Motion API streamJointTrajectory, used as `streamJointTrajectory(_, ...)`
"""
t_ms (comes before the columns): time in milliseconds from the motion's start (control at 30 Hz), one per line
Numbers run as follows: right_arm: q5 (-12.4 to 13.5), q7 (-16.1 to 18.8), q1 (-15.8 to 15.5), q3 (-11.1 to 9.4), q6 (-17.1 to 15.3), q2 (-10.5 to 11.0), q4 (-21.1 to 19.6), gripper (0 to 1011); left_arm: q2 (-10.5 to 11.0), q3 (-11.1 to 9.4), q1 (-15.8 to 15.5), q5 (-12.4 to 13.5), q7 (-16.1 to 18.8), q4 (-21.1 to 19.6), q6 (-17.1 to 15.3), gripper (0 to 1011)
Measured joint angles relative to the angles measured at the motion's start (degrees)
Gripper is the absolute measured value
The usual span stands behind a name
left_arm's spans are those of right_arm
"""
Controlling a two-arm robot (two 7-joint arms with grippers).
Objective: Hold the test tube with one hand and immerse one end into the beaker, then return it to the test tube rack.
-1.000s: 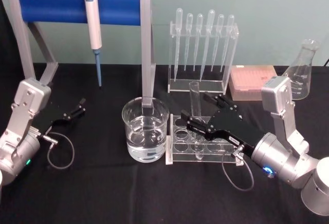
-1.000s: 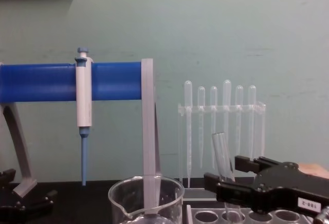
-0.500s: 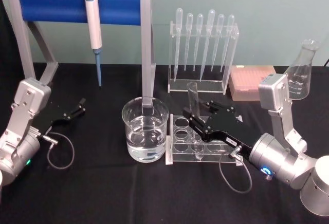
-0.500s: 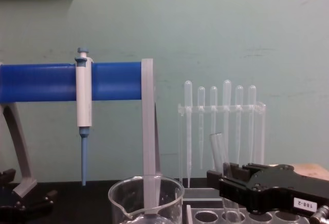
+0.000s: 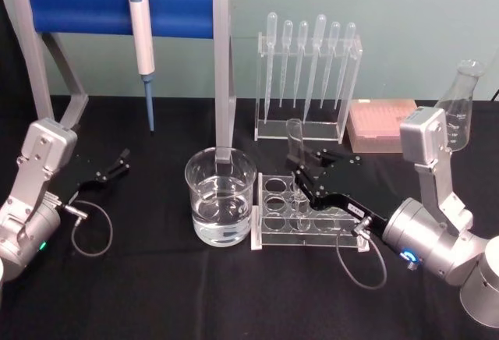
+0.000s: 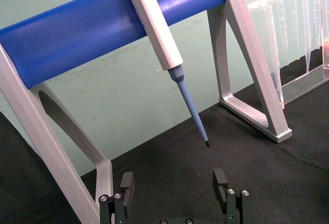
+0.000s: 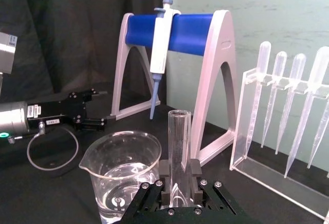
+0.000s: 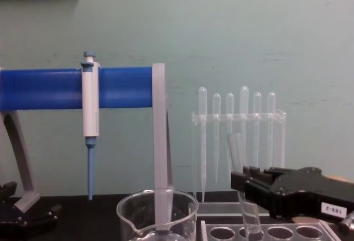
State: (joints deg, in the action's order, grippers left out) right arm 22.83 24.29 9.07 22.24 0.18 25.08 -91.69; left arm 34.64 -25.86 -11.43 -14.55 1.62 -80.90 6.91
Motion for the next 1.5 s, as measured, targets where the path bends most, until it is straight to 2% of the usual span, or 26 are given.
streamJointTrajectory(267,0.83,-0.18,-1.22,-1.7,1.39,-0.32,-1.75,225,0.01,0.0,0.0,0.0,0.0,0.0,0.0,1000)
streamJointTrajectory(600,3.12,-0.16,-3.31,-4.19,3.78,-0.58,-5.33,225,0.0,0.0,0.0,0.0,0.0,0.0,0.0,1000)
streamJointTrajectory(767,3.57,-0.1,-3.6,-4.62,3.42,-0.05,-7.31,225,0.0,0.0,0.0,0.0,0.0,0.0,0.0,1000)
streamJointTrajectory(1033,4.09,-0.09,-3.01,-4.73,0.95,1.18,-9.68,225,0.0,0.0,0.0,0.0,0.0,0.0,0.0,1000)
streamJointTrajectory(1500,4.97,-0.4,-3.05,-4.68,0.35,1.72,-10.1,225,0.0,0.0,0.0,0.0,0.0,0.0,0.0,1000)
